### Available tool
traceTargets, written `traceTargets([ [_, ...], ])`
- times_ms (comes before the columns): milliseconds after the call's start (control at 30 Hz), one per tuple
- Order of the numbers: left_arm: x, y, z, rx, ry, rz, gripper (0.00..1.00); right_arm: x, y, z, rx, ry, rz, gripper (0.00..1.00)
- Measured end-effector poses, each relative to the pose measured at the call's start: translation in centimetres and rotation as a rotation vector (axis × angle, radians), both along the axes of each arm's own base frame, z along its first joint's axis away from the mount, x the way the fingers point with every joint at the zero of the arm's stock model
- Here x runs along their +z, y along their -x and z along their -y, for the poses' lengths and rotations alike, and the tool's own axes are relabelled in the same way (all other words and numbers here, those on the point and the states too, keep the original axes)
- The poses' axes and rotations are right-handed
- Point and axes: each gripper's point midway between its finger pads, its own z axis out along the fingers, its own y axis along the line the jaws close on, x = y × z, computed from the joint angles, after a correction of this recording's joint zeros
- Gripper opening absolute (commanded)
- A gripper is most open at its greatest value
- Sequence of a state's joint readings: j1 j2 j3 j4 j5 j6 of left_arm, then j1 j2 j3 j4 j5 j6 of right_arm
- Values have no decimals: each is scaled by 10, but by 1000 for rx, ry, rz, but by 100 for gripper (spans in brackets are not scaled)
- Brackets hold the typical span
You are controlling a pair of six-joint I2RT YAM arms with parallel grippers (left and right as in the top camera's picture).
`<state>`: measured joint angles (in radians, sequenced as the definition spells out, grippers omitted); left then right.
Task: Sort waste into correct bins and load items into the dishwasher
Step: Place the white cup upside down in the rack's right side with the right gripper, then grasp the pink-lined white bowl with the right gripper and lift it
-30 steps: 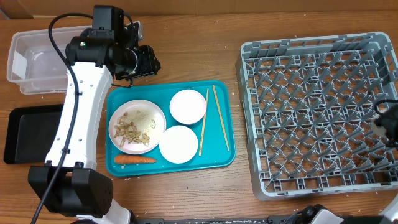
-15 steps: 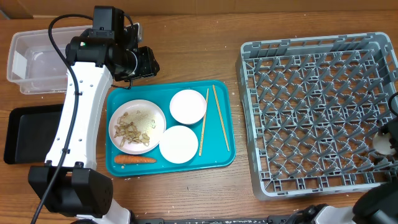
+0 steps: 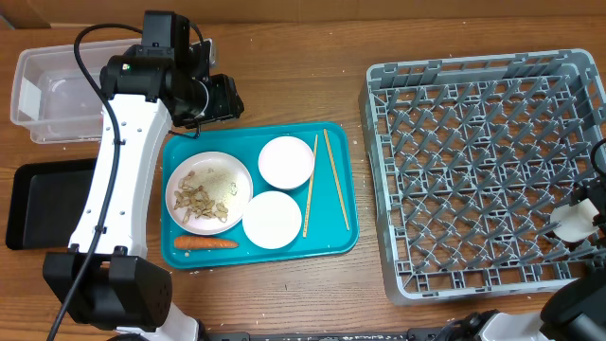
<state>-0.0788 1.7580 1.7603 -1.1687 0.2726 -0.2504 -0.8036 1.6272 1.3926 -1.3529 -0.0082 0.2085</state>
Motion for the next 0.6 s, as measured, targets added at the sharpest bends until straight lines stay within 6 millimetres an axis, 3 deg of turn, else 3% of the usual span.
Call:
traceTargets([
  [200, -9, 19, -9, -1, -55, -82, 56, 13, -26, -16, 70, -90, 142, 78],
  [367, -18, 39, -31, 53, -141, -175, 57, 67, -80, -44, 271, -109, 360, 79],
  [467, -20, 44, -51, 131, -156, -215, 59, 101, -120, -87, 467, -101, 474, 79],
  [600, -22, 49, -83, 257, -157, -252, 79, 119, -161, -182, 782, -123, 574, 79],
])
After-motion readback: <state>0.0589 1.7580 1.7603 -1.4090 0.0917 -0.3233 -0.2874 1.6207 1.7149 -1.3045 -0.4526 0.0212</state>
